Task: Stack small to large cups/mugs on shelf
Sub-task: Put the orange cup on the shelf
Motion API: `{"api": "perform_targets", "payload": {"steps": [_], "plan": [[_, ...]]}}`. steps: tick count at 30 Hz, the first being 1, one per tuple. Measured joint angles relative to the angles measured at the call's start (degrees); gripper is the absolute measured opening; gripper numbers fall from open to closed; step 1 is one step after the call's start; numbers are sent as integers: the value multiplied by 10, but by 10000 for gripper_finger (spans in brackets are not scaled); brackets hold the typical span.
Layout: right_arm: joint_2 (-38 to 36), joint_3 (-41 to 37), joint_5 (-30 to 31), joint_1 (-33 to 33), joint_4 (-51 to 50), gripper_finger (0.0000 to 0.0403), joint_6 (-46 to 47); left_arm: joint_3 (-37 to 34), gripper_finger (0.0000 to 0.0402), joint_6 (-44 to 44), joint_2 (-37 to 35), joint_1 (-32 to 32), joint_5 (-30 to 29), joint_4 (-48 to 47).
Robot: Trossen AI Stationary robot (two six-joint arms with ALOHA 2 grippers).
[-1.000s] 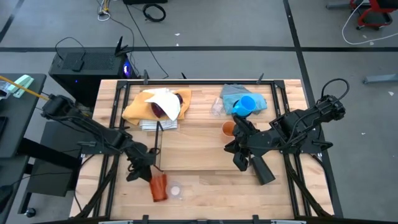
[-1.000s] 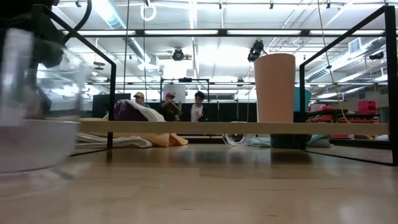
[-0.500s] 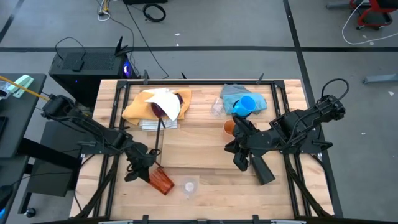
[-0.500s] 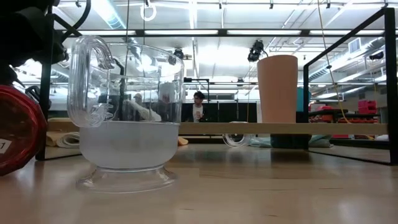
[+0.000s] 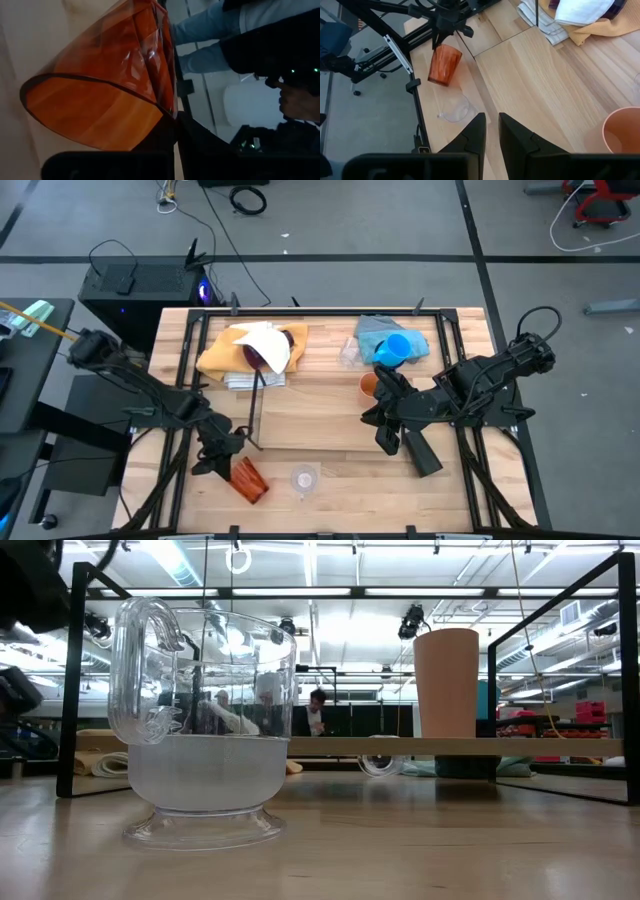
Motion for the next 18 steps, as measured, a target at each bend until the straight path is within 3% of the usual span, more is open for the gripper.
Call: {"api": "perform_targets", "payload": {"steps": [6,10,14,18], "plan": [[0,0,0,0,0,57,0,12,12,-15,-44,-19,-18,-39],[0,0,0,0,0,57,0,49,12,-11,-77,-19,-30,-117],[0,0,0,0,-1,57,0,119,12,-8,-111,-26,-35,-219],[0,0,0,0,-1,57,0,236,12,-7,-139,-50,-55,-364]]}}
